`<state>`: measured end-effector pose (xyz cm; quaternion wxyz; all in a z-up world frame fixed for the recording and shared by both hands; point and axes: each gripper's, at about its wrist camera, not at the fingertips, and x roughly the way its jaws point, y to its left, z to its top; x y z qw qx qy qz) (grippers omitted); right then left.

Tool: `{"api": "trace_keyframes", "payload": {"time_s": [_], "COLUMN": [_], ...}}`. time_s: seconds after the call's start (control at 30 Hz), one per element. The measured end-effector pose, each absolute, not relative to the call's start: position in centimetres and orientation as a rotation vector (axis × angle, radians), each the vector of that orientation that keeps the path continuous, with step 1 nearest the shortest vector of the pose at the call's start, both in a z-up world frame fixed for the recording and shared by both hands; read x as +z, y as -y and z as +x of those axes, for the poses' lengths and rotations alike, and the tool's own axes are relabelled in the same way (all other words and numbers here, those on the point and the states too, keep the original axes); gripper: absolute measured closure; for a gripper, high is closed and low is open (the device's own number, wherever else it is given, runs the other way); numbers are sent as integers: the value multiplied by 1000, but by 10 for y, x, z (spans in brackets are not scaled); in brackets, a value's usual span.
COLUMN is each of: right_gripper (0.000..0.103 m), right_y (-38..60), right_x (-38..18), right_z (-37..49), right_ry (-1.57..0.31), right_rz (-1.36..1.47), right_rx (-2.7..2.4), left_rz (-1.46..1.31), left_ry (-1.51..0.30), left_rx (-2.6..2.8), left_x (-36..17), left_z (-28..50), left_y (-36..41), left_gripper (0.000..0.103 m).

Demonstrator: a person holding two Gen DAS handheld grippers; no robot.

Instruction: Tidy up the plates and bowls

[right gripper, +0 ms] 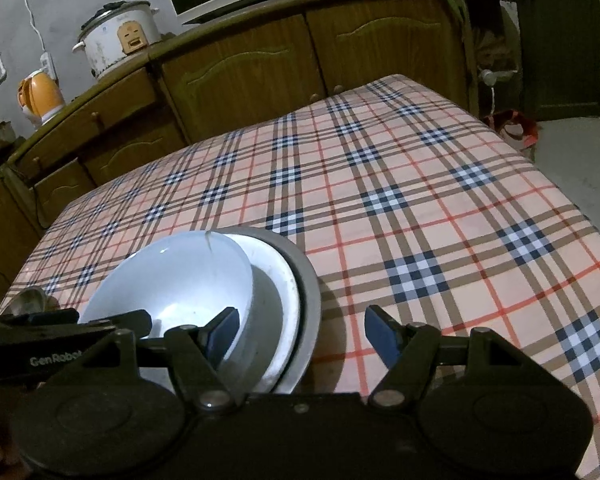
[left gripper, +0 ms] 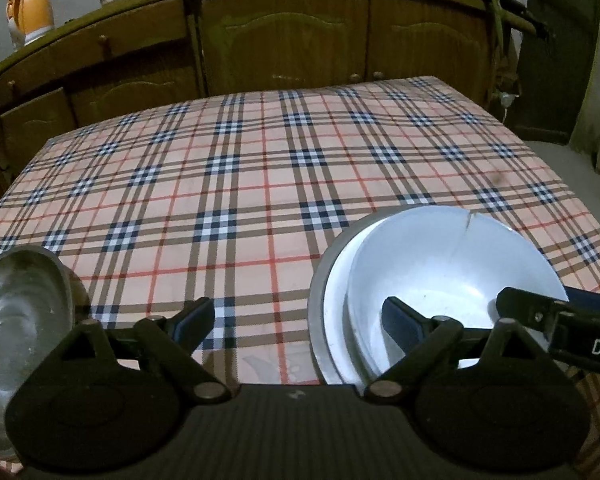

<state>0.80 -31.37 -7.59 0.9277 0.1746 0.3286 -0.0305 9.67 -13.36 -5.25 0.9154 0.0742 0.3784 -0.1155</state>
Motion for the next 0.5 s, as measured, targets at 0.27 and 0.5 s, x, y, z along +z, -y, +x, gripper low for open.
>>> {"api": "trace_keyframes", "payload": {"time_s": [0.27, 0.5], "right_gripper": [21, 20], "right_y": [316, 316], "right_x": [-81, -83], "right_z": [13, 16], "right_ry": [-680, -682], "right_rz": [383, 400], "right_rx": [-54, -41], "left_rz": [151, 138], "left_ry": [-783, -787], "left_rx": [-251, -275], "left_x": [-56, -58], "left_z": [99, 103], "left_y": [136, 139], "left_gripper": [9, 9]}}
